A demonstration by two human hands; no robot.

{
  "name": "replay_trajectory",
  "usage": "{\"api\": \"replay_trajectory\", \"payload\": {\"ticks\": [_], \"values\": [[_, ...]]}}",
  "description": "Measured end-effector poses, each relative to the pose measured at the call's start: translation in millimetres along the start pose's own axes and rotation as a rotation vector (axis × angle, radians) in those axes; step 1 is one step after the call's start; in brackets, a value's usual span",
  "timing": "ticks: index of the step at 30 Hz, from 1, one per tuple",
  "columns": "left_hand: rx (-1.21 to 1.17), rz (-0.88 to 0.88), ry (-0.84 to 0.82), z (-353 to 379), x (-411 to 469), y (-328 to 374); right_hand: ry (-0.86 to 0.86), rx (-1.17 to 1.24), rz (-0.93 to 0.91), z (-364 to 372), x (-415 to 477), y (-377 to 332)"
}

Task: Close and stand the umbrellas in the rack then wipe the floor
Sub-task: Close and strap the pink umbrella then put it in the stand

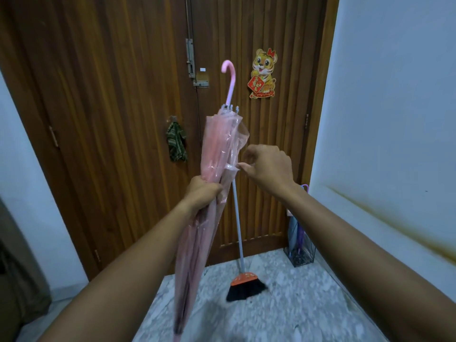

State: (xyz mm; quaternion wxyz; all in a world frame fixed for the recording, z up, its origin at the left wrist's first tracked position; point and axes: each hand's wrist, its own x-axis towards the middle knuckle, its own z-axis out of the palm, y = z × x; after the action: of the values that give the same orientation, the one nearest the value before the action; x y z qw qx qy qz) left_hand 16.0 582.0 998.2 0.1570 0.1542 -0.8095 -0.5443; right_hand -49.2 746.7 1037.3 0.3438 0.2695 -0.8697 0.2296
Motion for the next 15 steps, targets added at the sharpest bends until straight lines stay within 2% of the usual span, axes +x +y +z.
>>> {"api": "replay_trajectory", "payload": {"ticks": [5,10,15], "values": [[-0.087,0.029,-0.045,-3,1,-1,-0.3,0.261,0.177,9,2,10],[-0.223,0.078,-0.252,-10,0,-6,-0.431,0.749,0.232,1,2,7],[-0.333,-0.037,-0.188,-11,2,-8,-0.588,1.057,0.208,-9,5,8]]}}
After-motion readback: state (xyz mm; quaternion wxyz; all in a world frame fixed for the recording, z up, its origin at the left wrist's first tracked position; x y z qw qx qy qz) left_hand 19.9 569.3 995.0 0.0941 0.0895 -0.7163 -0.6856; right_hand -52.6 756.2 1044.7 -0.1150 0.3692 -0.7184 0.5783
